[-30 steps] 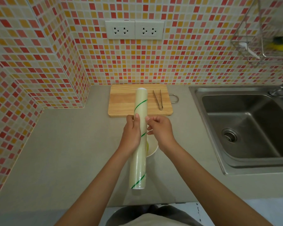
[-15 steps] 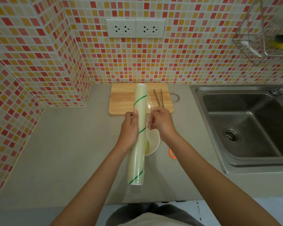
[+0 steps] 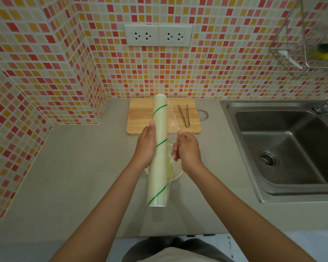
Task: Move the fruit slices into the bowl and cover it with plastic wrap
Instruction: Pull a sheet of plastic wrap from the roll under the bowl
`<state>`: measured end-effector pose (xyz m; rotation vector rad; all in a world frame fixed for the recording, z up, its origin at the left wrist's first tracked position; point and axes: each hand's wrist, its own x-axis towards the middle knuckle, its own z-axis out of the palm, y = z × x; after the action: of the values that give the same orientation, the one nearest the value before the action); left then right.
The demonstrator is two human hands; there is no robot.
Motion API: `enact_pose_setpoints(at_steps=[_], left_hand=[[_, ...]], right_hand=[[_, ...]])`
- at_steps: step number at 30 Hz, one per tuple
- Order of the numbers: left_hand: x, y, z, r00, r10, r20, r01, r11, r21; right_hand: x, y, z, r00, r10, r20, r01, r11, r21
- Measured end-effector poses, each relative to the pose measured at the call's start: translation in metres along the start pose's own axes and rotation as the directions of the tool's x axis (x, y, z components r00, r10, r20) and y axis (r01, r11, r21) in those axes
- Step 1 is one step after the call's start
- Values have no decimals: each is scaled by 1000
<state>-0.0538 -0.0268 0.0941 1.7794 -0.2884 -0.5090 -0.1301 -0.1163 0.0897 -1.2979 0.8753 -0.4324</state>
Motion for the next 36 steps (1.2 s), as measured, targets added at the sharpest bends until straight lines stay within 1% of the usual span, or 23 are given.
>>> enact_pose_setpoints(at_steps=[3,5,8,10,13,16,17,20,23,26,30,32,34,36], left_hand=[[-1,2,1,993,-93,79,97,994,-55],[-2,0,2,990,-115,86,123,988,-98],[-1,-6,0,985,-110,129,131,978,-163],[0,-10,-2,980,-121,159,155,962,-223],[2,-16,-3,972,-167,167,214,921,-324],[5,-18,-5,947,-252,197,314,854,-415],[5,-19,-4,944,-256,208,321,857,-403],[4,-25,-3,953,-214,214,275,909,-314],[6,-30,-4,952,-236,193,291,893,-344],[10,-32,-6,939,-298,174,340,886,-317],[11,-32,-4,940,-258,223,311,918,-247],[13,-33,-4,945,-256,204,303,922,-243],[16,-34,-6,944,-285,165,319,913,-253],[17,-37,-10,931,-327,164,360,899,-251]], right_hand=[[2,1,1,1000,12,-24,-12,1000,-6],[4,1,0,998,-3,-55,0,999,-54],[8,4,-2,991,-85,-104,69,985,-156],[9,6,-4,983,-134,-122,110,976,-187],[11,10,-7,979,-127,-159,104,984,-141],[11,12,-9,977,-93,-191,82,995,-65],[11,13,-9,976,-98,-196,87,994,-65],[10,16,-11,967,-160,-198,139,983,-117],[11,18,-14,958,-197,-206,173,976,-131],[14,19,-18,954,-206,-219,179,974,-139],[18,24,-23,951,-214,-222,182,971,-158],[21,27,-25,950,-210,-233,176,972,-157],[25,29,-28,946,-205,-251,170,973,-155],[29,31,-31,945,-204,-257,164,972,-169]])
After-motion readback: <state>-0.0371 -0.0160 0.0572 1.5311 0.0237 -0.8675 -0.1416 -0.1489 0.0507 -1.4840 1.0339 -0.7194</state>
